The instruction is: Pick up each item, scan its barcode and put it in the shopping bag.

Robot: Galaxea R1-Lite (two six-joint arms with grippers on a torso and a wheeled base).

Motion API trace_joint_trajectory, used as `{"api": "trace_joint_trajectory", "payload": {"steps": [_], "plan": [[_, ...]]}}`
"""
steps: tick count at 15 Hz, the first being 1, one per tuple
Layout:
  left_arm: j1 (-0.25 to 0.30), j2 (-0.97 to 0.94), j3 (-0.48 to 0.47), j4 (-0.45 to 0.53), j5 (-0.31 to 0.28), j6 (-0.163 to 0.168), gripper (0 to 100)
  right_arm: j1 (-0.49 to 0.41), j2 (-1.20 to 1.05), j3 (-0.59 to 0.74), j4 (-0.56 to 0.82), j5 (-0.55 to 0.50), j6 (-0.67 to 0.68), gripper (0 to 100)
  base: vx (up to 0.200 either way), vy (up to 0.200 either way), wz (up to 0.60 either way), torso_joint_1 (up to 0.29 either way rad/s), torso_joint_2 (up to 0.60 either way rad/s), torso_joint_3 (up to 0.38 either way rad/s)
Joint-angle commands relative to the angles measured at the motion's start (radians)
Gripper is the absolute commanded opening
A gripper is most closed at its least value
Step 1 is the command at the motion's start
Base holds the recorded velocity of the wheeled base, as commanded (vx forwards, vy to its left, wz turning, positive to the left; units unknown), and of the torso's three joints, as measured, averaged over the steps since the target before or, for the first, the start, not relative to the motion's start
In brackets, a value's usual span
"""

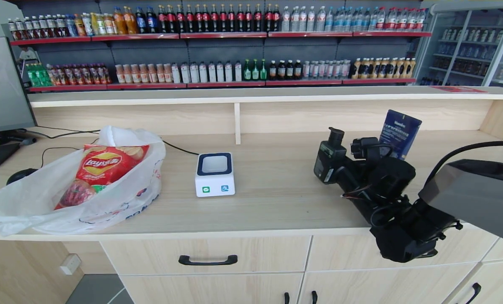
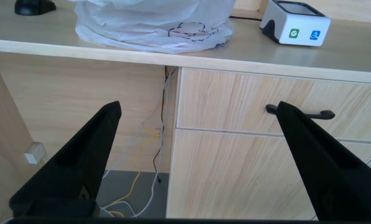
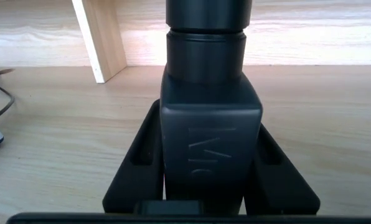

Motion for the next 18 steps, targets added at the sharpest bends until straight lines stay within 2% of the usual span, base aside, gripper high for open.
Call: {"api": "trace_joint_trajectory", "payload": {"steps": [1,3,5,7,11,18], "plan": [[0.000,0.001,0.000,0.000,0.000,-0.001,100,0.009,-0.049,0.008,-0.003,-0.001,-0.005,0,0.000,0.000,0.00,0.000,0.00,0.000],[0.000,0.001,0.000,0.000,0.002,-0.001,100,0.011,-0.061,0.022,-0.003,0.001,-0.011,0,0.000,0.000,0.00,0.000,0.00,0.000],[0.000,0.001,-0.001,0.000,0.000,-0.001,100,0.021,-0.080,0.094,-0.003,-0.001,-0.012,0,0.000,0.000,0.00,0.000,0.00,0.000],[0.000,0.001,0.000,0.000,0.000,-0.001,100,0.052,-0.132,0.283,-0.003,0.001,-0.011,0,0.000,0.000,0.00,0.000,0.00,0.000],[0.000,0.001,0.000,0.000,0.002,-0.001,100,0.054,-0.135,0.301,-0.003,0.001,-0.012,0,0.000,0.000,0.00,0.000,0.00,0.000],[0.000,0.001,0.000,0.000,0.000,-0.001,100,0.066,-0.164,0.241,-0.003,0.001,-0.011,0,0.000,0.000,0.00,0.000,0.00,0.000]]}}
